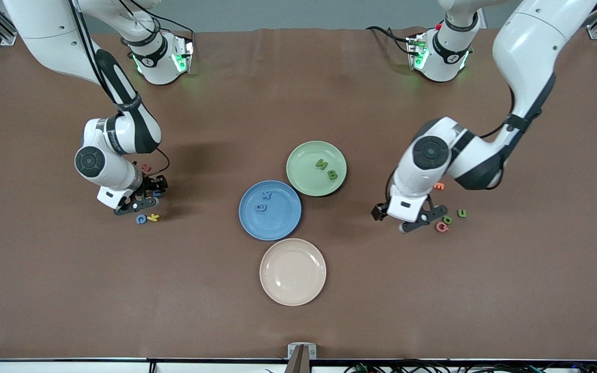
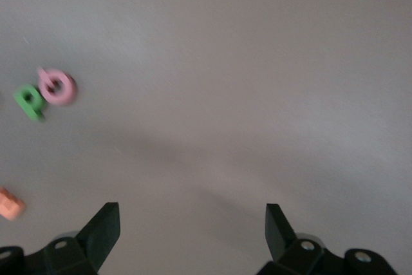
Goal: Sort letters by color into matching plates
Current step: 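Grasp the blue M with the right gripper while the left gripper reaches P, then drop the blue M on the blue plate while the left gripper grasps P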
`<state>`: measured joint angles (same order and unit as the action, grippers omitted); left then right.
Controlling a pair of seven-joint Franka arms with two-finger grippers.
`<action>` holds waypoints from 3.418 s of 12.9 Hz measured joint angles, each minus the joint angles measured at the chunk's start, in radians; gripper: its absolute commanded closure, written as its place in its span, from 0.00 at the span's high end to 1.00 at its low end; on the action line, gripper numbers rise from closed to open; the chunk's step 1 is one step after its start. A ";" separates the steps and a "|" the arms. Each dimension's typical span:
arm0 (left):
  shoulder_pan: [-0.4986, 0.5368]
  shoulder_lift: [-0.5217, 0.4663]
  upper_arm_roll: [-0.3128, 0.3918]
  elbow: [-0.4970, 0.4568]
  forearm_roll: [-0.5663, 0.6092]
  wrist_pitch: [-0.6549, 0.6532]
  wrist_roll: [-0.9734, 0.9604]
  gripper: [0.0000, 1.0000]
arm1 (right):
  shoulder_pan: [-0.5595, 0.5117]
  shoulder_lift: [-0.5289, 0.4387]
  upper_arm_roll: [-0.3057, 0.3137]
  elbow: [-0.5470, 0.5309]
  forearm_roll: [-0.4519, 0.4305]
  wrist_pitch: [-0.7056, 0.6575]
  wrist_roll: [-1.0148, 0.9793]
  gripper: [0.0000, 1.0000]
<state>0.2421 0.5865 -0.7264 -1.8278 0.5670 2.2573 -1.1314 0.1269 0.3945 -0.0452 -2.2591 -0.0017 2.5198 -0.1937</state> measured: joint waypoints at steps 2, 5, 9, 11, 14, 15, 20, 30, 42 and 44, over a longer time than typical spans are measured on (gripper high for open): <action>0.054 0.000 0.001 -0.008 0.000 0.000 0.112 0.99 | 0.001 0.002 0.001 -0.001 0.000 0.000 0.003 0.57; 0.132 0.001 0.002 -0.011 0.000 0.000 0.282 0.98 | 0.001 0.004 0.002 -0.002 0.000 0.000 0.004 0.48; 0.242 0.019 0.003 -0.016 0.000 0.002 0.545 0.96 | 0.001 0.003 0.001 -0.001 0.000 0.001 0.005 0.31; 0.271 0.038 0.005 -0.016 0.007 0.015 0.646 0.95 | 0.001 0.002 0.001 -0.001 0.000 0.002 0.005 0.21; 0.299 0.067 0.008 -0.017 0.074 0.020 0.727 0.94 | 0.001 0.002 0.001 -0.001 0.000 0.001 0.006 0.18; 0.305 0.079 0.008 -0.018 0.081 0.020 0.744 0.94 | 0.001 0.002 0.001 -0.001 0.000 0.001 0.006 0.18; 0.326 0.101 0.010 -0.039 0.083 0.021 0.886 0.91 | 0.034 -0.009 0.019 0.046 0.001 -0.097 0.091 0.18; 0.332 0.101 -0.003 -0.099 0.084 0.040 1.072 0.76 | 0.397 0.066 0.037 0.469 0.192 -0.443 0.808 0.18; 0.331 0.148 0.004 -0.105 0.136 0.093 1.073 0.52 | 0.522 0.348 0.035 0.744 0.233 -0.297 1.006 0.92; 0.332 0.150 0.003 -0.104 0.136 0.095 1.073 0.31 | 0.519 0.348 0.029 0.750 0.233 -0.299 1.006 1.00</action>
<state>0.5743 0.7362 -0.7229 -1.9317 0.7032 2.3518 -0.0587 0.6460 0.7421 -0.0162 -1.5088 0.2309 2.2212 0.8120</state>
